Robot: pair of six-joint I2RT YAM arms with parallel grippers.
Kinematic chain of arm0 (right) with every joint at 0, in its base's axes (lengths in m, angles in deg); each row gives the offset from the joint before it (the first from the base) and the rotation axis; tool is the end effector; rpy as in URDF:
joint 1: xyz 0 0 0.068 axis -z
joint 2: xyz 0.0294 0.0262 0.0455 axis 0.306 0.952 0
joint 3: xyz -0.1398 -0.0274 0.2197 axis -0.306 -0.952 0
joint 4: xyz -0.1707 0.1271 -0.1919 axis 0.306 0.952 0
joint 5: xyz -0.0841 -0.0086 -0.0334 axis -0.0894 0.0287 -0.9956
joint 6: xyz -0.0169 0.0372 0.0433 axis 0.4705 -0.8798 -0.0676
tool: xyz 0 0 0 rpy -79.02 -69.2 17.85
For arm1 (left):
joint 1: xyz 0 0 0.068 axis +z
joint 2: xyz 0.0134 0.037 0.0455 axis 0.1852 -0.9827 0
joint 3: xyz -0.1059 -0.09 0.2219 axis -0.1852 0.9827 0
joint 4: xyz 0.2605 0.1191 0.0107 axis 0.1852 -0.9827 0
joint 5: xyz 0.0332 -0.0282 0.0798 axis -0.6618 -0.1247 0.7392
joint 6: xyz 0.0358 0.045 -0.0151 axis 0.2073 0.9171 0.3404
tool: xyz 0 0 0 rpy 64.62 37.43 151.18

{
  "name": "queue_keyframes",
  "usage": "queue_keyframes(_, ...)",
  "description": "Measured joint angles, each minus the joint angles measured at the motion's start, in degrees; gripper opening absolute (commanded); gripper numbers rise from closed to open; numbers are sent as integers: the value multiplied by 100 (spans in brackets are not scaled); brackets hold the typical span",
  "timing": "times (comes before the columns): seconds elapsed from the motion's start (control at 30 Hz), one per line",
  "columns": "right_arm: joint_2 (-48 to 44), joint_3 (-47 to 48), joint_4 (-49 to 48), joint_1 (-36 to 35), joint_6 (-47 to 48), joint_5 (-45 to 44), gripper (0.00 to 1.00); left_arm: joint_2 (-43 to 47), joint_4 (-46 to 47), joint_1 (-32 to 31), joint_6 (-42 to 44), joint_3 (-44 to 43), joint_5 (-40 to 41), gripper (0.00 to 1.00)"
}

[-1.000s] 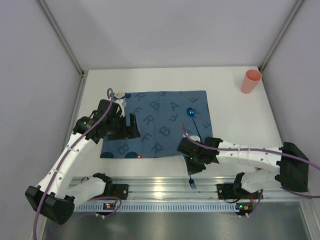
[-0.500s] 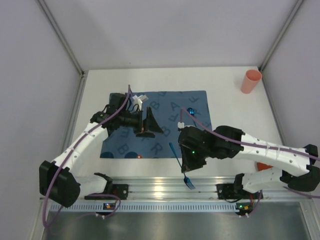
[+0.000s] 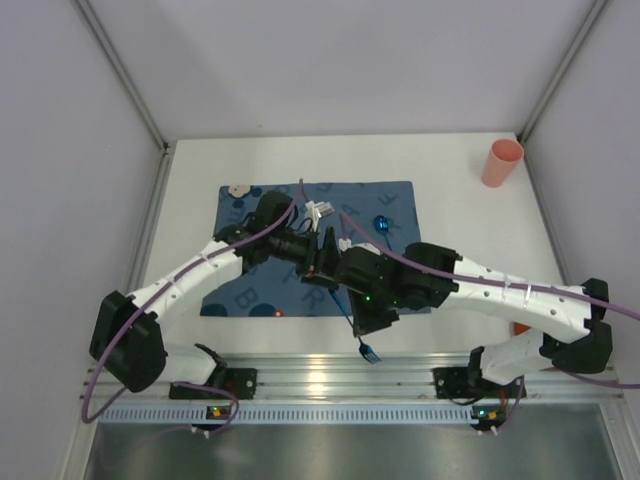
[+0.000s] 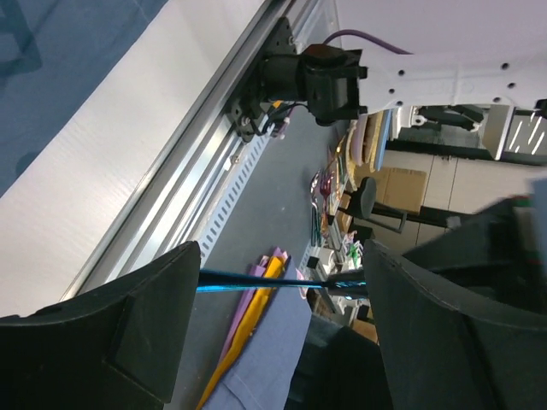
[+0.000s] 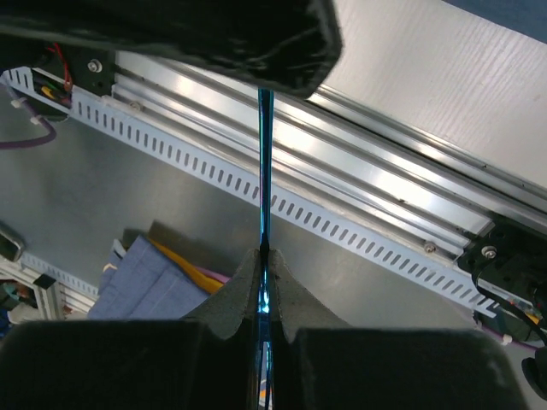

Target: Set the dinner table for one person

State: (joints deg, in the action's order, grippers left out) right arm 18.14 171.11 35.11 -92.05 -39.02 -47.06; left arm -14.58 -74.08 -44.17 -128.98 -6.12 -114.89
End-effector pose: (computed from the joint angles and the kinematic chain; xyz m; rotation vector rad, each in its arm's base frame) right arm 0.0789 0.2701 0.3319 -0.4486 2.8520 0.4864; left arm 0.2397 -0.2016 0.2646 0.4335 2.4935 -1.7157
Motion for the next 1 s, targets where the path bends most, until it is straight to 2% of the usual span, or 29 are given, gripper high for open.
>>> queue_keyframes(0.37, -28, 404, 177, 2, 22, -170, 0, -640, -459, -197, 404, -81, 472, 79)
queue_keyframes(0.43, -46, 404, 227, 2, 20, -192, 0, -704, -516, -197, 490, -162, 474, 76)
queue_keyframes(0.57, -129, 398, 286, 2, 20, -240, 0, -772, -422, -197, 501, -188, 149, 75)
queue_keyframes(0.67, -256, 396, 330, 11, 17, -310, 0, -684, 407, -197, 50, 46, -365, 73)
queue_keyframes(0.77, -398, 396, 354, 33, 17, -345, 0, -496, 1307, -197, -568, 369, -809, 63)
queue_keyframes(0.83, -470, 396, 369, 57, 20, -352, 0, -444, 1641, -199, -822, 433, -984, 54)
queue_keyframes(1.0, -531, 393, 391, 138, 24, -442, 0, -367, 2118, -225, -1134, 518, -1176, 41)
